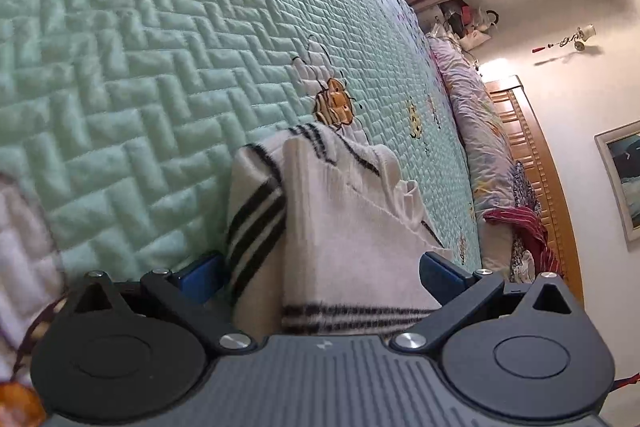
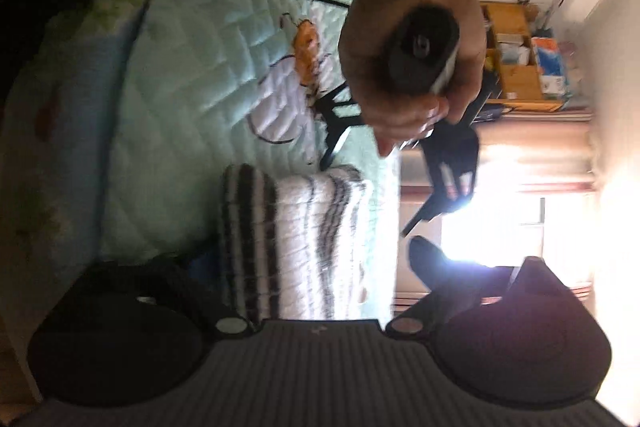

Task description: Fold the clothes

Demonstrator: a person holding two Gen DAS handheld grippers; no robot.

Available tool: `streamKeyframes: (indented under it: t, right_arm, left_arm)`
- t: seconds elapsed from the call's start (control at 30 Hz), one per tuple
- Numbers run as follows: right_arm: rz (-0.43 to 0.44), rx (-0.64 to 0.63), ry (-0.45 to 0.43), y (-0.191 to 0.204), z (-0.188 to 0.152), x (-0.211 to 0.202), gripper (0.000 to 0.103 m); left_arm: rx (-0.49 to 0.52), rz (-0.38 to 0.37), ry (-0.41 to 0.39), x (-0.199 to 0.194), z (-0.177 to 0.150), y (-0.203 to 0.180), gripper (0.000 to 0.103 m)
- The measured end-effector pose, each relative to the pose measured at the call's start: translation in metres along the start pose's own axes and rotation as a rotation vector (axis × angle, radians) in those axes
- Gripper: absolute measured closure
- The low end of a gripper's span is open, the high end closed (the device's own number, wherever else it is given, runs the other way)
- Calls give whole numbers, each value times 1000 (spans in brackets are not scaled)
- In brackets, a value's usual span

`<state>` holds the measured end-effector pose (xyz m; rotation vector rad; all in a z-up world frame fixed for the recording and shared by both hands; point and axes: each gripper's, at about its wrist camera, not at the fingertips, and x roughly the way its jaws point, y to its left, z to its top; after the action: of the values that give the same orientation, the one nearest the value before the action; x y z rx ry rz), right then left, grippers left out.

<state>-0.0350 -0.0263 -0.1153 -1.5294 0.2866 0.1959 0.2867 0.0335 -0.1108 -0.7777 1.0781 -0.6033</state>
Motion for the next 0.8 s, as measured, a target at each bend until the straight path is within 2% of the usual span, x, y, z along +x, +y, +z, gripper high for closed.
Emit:
streamKeyframes:
  t: [0.13, 0.17, 0.2, 0.23, 0.27, 0.3, 0.33, 0.37, 0.5, 0.7, 0.8]
  right_arm:
    - [39, 45, 18, -12, 2, 12, 2]
    - [58, 64, 19, -17, 2, 15, 7]
    - [88, 91, 19, -22, 2, 18, 18]
    - [122, 125, 26, -25, 2, 17, 58]
    - [157, 164, 37, -31, 0, 21, 78]
    - [162, 189, 32, -35, 0, 20, 78]
    - [171, 204, 20, -39, -2, 21, 79]
    - [185, 236, 11, -45, -4, 22, 79]
    - [179, 314, -24, -63, -13, 24, 80]
    - [202, 498, -76, -97, -33, 20, 80]
    - [180, 611, -105, -112, -46, 18, 80]
  left_arm:
    - [-9, -9, 4, 14, 13, -4, 1]
    - [-12, -12, -2, 16, 15, -4, 2]
    - [-10, -6, -4, 18, 16, -5, 10]
    - [-2, 16, -1, 19, 17, -6, 17]
    - [8, 43, 3, 19, 18, -8, 31]
    - [17, 70, 8, 19, 18, -9, 54]
    - [25, 91, 16, 20, 19, -9, 70]
    - [30, 106, 26, 20, 18, -9, 76]
    - [79, 160, 14, 18, 17, -23, 79]
    - [112, 170, -10, 9, 17, -60, 80]
    - [125, 160, -20, 7, 19, -87, 80]
